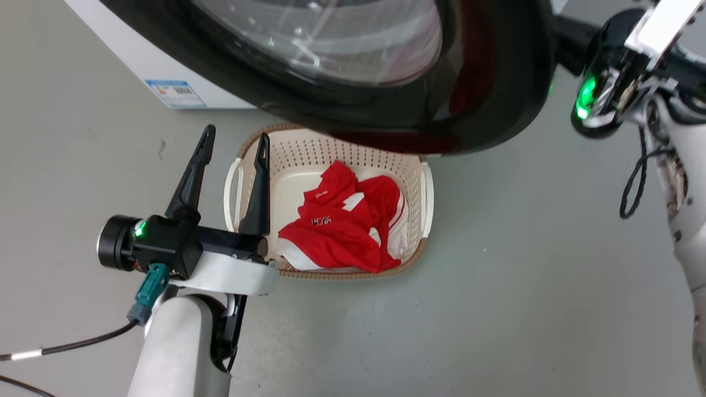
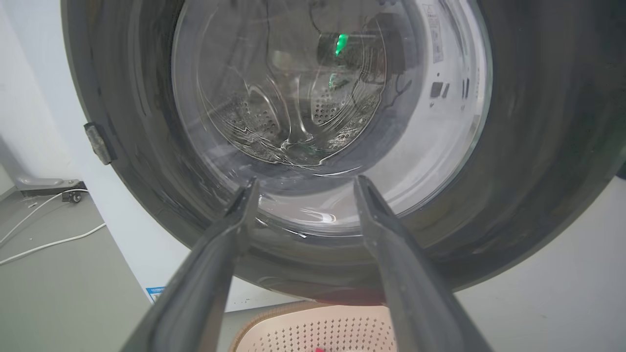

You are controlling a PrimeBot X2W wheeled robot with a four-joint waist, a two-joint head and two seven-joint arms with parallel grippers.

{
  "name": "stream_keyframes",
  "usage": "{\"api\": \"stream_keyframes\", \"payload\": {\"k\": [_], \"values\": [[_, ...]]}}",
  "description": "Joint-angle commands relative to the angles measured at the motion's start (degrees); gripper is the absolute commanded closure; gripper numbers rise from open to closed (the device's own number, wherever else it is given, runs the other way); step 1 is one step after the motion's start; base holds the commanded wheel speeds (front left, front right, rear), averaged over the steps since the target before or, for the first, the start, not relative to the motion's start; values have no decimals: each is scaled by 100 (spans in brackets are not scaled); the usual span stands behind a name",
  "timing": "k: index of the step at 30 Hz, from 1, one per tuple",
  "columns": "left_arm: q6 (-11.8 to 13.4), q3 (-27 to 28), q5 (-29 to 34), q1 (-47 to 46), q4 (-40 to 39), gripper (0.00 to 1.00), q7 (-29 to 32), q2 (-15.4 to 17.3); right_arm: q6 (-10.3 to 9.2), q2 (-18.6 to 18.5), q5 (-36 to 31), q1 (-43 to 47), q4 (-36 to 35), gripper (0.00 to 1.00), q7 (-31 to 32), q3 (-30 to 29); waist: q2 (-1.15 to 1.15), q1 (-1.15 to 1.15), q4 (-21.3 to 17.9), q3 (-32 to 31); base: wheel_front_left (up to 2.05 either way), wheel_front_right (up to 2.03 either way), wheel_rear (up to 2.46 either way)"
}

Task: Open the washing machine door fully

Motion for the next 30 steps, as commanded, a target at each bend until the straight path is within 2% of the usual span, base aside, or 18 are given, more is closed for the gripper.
{"api": "stream_keyframes", "payload": {"k": [1, 15, 30], "values": [[18, 17, 32, 158, 61, 0, -14, -4, 14, 73, 61, 294, -108, 100, 83, 34, 0, 0, -67, -329, 0, 0, 0], [57, 53, 38, 735, 297, 0, -14, -5, 14, 307, 153, 1513, -759, 100, 156, 189, 0, 0, -170, -1205, 0, 0, 0], [210, -89, -132, 1126, 381, 0, -14, -5, 13, 780, 315, 2520, -1526, 100, 190, 571, 0, 0, -79, -1665, 0, 0, 0]]}}
